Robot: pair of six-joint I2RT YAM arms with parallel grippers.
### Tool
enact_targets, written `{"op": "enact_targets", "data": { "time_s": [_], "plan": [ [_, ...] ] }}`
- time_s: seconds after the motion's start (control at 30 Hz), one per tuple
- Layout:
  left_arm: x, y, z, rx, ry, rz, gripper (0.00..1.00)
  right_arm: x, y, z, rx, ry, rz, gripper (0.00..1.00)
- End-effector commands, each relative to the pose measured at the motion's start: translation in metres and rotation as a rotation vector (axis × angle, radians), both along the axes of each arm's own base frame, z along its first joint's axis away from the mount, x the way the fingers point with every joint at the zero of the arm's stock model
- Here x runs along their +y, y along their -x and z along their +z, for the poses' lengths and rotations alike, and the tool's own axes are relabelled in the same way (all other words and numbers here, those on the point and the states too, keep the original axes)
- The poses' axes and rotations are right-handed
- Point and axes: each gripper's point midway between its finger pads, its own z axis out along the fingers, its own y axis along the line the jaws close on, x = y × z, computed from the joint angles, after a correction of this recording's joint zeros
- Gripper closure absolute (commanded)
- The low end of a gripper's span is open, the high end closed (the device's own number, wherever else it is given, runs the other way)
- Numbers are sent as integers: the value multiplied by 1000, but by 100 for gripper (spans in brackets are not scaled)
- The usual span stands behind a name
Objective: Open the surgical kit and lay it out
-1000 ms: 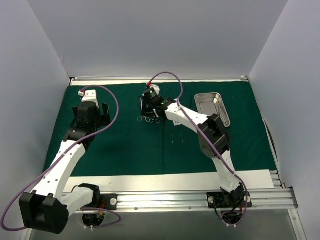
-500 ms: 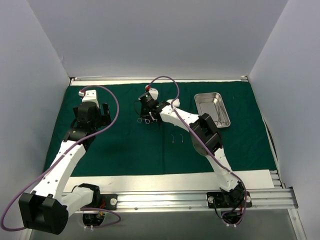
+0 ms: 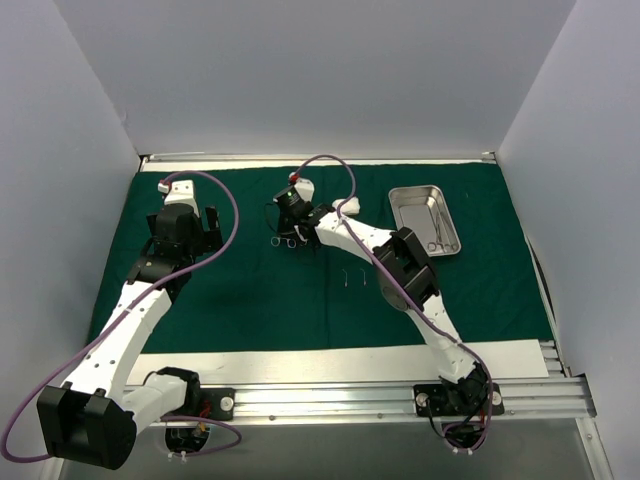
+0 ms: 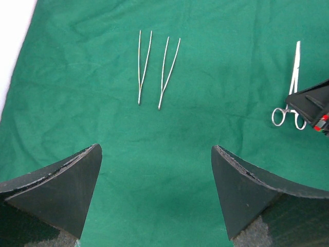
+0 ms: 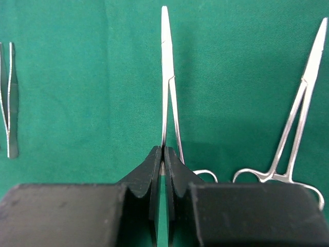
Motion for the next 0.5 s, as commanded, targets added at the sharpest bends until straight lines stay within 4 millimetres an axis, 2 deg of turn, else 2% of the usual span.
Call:
{"op": "enact_targets", "data": {
  "time_s": [0.0, 0.13, 0.47],
  "plan": [
    [-1, 0, 13, -46, 12, 7, 3, 7, -6, 9, -26, -12, -28, 100],
    [0, 0, 14, -48, 10, 8, 3, 11, -5, -1, -7, -7, -15, 100],
    [0, 0, 14, -48, 9, 8, 3, 12, -7, -4, -4, -26, -44, 100]
  ]
}}
